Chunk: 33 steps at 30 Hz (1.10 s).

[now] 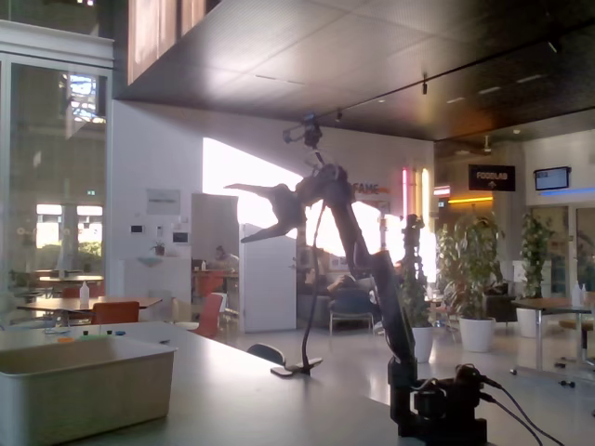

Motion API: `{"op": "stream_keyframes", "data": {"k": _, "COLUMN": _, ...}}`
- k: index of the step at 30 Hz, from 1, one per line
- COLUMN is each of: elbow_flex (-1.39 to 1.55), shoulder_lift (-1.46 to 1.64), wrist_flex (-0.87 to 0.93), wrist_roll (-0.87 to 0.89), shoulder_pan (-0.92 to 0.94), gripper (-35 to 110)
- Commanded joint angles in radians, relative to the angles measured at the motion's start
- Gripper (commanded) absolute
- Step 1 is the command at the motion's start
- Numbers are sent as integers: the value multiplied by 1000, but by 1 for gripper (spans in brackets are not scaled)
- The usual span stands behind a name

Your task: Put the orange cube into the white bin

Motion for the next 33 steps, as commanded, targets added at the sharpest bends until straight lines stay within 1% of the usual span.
{"op": "stream_keyframes", "data": {"k": 1, "elbow_flex": 2, "shoulder_lift": 140, "wrist_flex": 2, "wrist_roll": 9, "shoulder_pan": -3, "gripper": 63}}
{"op": "stream_keyframes", "data": {"k": 5, "elbow_flex": 2, "shoulder_lift": 253, "wrist_flex": 2, "wrist_roll": 9, "shoulder_pan": -8, "gripper": 63}}
{"op": "stream_keyframes", "data": {"k": 7, "elbow_flex": 6, "shoulder_lift": 264, "wrist_flex": 5, "wrist_roll": 11, "shoulder_pan": -17, "gripper": 63}}
{"op": "stream_keyframes", "data": {"k": 9, "elbow_flex": 71, "shoulder_lift": 252, "wrist_flex": 5, "wrist_roll": 12, "shoulder_pan": -18, "gripper": 63}}
{"op": "stream_keyframes", "data": {"k": 15, "elbow_flex": 514, "shoulder_lift": 278, "wrist_flex": 2, "wrist_roll": 11, "shoulder_pan": -18, "gripper": 63}}
{"op": "stream_keyframes", "data": {"k": 20, "elbow_flex": 914, "shoulder_lift": 391, "wrist_flex": -5, "wrist_roll": -9, "shoulder_pan": -20, "gripper": 63}}
{"op": "stream_keyframes", "data": {"k": 22, "elbow_flex": 1069, "shoulder_lift": 436, "wrist_flex": -35, "wrist_roll": -9, "shoulder_pan": -25, "gripper": 63}}
{"op": "stream_keyframes", "data": {"k": 26, "elbow_flex": 1388, "shoulder_lift": 594, "wrist_flex": -186, "wrist_roll": 2, "shoulder_pan": -87, "gripper": 63}}
{"op": "stream_keyframes", "data": {"k": 33, "elbow_flex": 2109, "shoulder_lift": 960, "wrist_flex": -592, "wrist_roll": 8, "shoulder_pan": -186, "gripper": 64}}
